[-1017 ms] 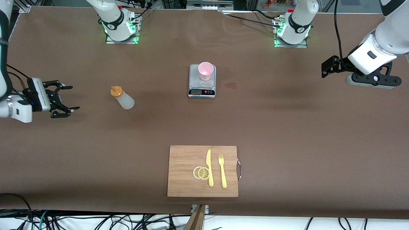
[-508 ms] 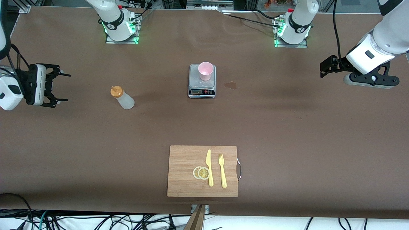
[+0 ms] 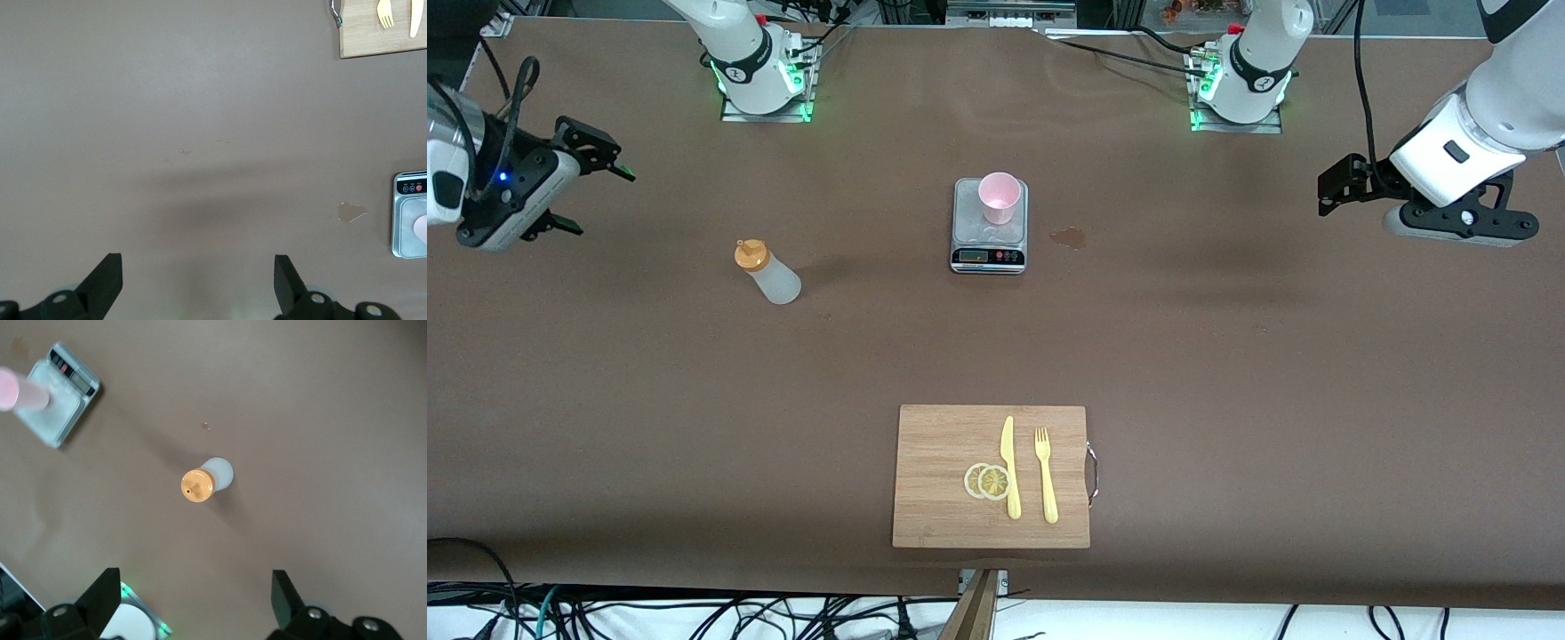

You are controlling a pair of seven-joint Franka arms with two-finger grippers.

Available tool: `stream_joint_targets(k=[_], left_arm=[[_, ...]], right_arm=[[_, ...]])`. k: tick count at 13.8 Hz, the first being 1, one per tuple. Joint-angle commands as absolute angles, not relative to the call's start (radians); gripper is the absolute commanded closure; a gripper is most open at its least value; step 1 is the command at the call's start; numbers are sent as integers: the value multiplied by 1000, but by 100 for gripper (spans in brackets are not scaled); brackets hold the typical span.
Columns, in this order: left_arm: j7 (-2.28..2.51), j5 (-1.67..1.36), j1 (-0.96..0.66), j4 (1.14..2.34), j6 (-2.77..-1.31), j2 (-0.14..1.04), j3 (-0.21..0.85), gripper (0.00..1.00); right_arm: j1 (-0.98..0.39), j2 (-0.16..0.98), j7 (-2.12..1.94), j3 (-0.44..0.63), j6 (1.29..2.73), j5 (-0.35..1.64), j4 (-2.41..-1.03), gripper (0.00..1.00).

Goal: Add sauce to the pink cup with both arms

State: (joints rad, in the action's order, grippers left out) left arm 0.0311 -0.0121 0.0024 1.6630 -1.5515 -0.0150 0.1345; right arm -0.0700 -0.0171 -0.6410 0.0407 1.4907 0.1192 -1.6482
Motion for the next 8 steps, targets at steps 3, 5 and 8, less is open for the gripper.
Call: stream_joint_targets(k=[3, 5, 8], left_arm=[[37, -15, 0, 1632, -1537, -3, 138, 0], [37, 0, -2, 1631, -1539, -3, 140, 0], [32, 3, -2, 1631, -1537, -3, 138, 0]], right_arm=[[-115, -97, -314, 37, 1481, 19, -1686, 0], [-133, -126, -203, 14, 1468, -40, -1686, 0], [-133, -130, -190, 18, 1505, -48, -1692, 0]])
